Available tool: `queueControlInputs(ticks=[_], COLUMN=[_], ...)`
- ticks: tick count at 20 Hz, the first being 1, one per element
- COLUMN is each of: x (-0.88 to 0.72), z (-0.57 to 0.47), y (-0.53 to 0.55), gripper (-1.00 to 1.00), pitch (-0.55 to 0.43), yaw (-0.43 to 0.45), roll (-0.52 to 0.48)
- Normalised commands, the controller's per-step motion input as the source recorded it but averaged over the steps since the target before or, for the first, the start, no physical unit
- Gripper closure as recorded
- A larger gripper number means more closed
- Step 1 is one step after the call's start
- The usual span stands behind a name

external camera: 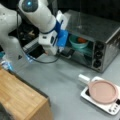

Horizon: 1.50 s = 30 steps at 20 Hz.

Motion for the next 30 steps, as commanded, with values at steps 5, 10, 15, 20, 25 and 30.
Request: queueControlInputs(ticks=[5,10,15,20,25,30], x=[0.04,0.09,0.07,0.02,0.01,0.01], z=[-0.25,-0.33,-0.24,-0.1,-0.07,-0.06], y=[-0.16,-0.19,-0.12,-0.05,-0.02,-0.02], gripper=[-1.0,-1.0,-1.0,-1.0,-1.0,-1.0], pitch=[-0.113,-0.124,-0.101,-0.081,-0.079,-0.08], yaw=[-0.026,-0.012,-0.029,-0.037,-0.032,-0.019], roll=[0.176,0.211,0.219,0.171,0.147,0.045])
